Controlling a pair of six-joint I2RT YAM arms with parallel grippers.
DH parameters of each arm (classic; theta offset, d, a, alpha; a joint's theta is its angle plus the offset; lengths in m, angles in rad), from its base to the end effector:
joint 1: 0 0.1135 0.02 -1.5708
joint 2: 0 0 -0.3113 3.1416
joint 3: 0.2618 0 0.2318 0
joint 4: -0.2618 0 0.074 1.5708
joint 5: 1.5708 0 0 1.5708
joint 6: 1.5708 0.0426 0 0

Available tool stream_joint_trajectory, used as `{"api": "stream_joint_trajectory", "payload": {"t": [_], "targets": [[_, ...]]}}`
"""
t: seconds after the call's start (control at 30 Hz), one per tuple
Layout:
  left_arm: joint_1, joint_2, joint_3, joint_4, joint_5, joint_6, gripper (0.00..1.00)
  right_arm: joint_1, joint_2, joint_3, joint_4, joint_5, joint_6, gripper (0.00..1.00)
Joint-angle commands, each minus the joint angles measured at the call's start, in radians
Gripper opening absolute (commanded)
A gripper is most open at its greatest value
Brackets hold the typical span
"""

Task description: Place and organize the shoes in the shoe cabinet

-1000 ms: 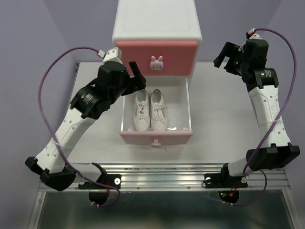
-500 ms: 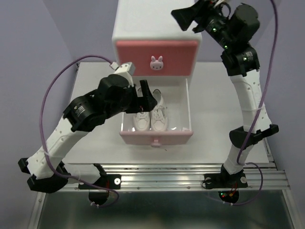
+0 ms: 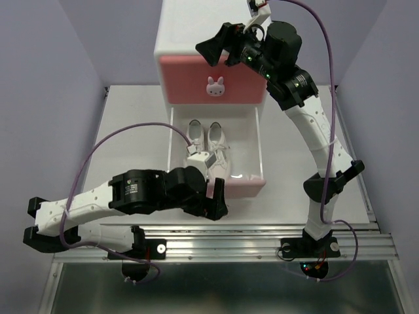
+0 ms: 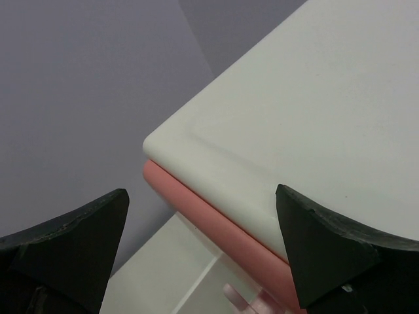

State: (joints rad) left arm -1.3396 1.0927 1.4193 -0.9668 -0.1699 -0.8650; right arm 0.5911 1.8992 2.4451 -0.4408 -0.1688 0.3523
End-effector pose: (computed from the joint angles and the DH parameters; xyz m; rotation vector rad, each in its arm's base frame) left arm 0.0443 -0.1566 0.4493 0.4645 2.3571 -0.9830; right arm 0.3248 0.2266 0.5879 -0.3238 1.4962 0.8843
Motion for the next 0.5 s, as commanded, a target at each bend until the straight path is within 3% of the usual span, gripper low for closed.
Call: {"api": "stream_joint_trajectory", "payload": {"t": [0.0,0.2,0.47], "targets": [[-0.13,-0.014,-0.143,0.037,-0.049,-0.181,0.99,-0.028,0.075,-0.061,-0.25,0.112,-0.026,1.0],[-0.178,-0.011,-0.379,0.095,-0.158,-0.341,0.99,-0.028,0.046,-0.185,-0.181,0.088,-0.019,1.0],[-0.175,0.18,-0.393,0.148,-0.43,-0.404,0.99,-0.028,0.029,-0.227,-0.157,0.127,-0.078,1.0]]}}
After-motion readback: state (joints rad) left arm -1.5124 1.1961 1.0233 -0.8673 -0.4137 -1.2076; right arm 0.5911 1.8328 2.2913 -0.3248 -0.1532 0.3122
